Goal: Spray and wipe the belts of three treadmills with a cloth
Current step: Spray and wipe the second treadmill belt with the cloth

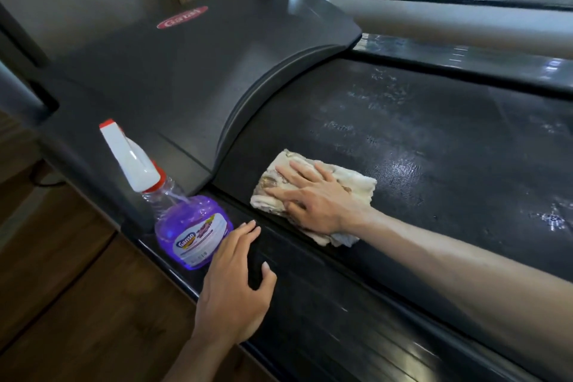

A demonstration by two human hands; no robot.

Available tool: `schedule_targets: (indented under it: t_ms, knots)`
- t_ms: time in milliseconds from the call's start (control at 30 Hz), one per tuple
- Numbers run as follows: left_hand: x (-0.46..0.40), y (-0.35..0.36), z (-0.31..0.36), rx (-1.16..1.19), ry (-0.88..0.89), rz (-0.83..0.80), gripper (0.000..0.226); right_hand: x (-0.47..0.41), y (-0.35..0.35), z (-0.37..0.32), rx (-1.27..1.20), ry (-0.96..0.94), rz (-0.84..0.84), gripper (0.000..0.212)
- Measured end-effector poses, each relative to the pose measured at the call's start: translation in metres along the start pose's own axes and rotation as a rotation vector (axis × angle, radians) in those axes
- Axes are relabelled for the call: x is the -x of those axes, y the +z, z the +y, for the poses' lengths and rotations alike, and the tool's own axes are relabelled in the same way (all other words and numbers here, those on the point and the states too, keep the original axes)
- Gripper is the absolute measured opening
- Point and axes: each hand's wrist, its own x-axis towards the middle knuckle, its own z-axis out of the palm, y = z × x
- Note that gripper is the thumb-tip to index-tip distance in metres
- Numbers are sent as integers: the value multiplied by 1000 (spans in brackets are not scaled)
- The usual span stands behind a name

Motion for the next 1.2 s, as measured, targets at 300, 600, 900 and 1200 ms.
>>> schedule_targets:
  t_ms: [300, 600, 900, 1200]
  knots:
    - [1, -1, 2, -4, 9, -8, 56, -18, -4, 6, 20, 72, 11, 52]
    - [3, 1, 0, -13, 28, 29, 52, -8, -4, 34, 24, 124, 9, 53]
    - [1, 0, 5, 34, 73, 6, 55, 21, 1, 21, 28, -59, -27, 64]
    - [-24, 16, 15, 65, -53, 136, 49, -2, -4, 10, 56, -27, 14, 62]
